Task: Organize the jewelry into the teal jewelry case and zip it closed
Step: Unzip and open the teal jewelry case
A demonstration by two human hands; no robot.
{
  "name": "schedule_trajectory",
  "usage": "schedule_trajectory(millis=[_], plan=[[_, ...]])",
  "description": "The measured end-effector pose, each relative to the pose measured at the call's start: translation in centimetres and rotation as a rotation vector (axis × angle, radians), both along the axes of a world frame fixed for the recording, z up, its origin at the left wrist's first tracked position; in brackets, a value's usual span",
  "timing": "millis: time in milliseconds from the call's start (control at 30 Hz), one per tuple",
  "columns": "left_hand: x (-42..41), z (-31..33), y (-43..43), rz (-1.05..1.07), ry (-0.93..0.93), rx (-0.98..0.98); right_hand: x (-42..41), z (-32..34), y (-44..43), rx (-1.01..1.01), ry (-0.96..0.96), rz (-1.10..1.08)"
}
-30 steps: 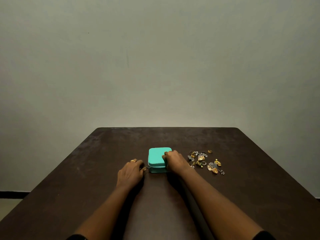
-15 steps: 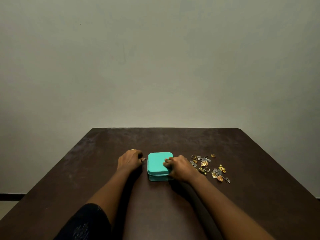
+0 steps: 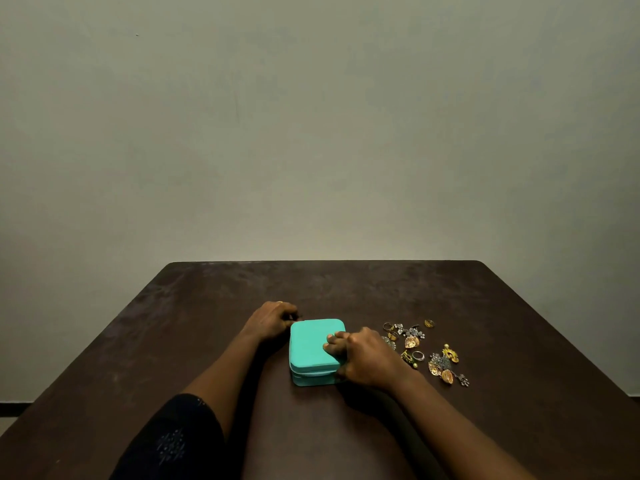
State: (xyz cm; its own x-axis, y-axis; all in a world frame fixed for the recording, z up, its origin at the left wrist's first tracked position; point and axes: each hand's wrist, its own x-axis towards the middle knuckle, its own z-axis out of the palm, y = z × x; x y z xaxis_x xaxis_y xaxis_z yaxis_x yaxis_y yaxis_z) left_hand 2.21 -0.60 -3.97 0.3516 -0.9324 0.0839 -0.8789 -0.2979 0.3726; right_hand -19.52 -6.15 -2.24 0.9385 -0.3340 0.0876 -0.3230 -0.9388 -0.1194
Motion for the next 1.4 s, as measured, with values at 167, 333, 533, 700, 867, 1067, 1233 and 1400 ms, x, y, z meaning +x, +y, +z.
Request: schedule_trajectory(millis=[167,333,533,700,867,1067,1233,1400], plan=[[0.3,0.0,0.2,-0.022,0.074,0.022,-0.1,0.0,0.2,0.017,0.004,-0.009],[0.3,0.3,1.3,0.01,0.196,0.003,-0.2,0.0,0.5,0.045,-0.011,-0.026],[-1.2,-0.3,3.7,0.067,0.286,0.1,-0.9,0.4,0.5,0.093,-0.001,-0.043],[-2.7,-0.2,5.2,0.033,0.258,0.342,-1.1,1.5,0.2,0.142,-0.051,-0.081],[-3.8,-1.0,5.8,0.003,0.301,0.3,-0.2,1.7,-0.1,0.194,-0.083,-0.126],[-4.4,-2.4,6.0,0.073,0.353,0.137,1.3,1.6,-1.2,0.426,0.06,-0.155],[-4.6,-2.2,6.2,0.088,0.368,0.084,2.1,2.3,-1.9,0.452,0.11,-0.152],[-5.0,-1.9,6.3,0.085,0.387,0.064,2.5,3.2,-3.3,0.691,0.07,-0.159]])
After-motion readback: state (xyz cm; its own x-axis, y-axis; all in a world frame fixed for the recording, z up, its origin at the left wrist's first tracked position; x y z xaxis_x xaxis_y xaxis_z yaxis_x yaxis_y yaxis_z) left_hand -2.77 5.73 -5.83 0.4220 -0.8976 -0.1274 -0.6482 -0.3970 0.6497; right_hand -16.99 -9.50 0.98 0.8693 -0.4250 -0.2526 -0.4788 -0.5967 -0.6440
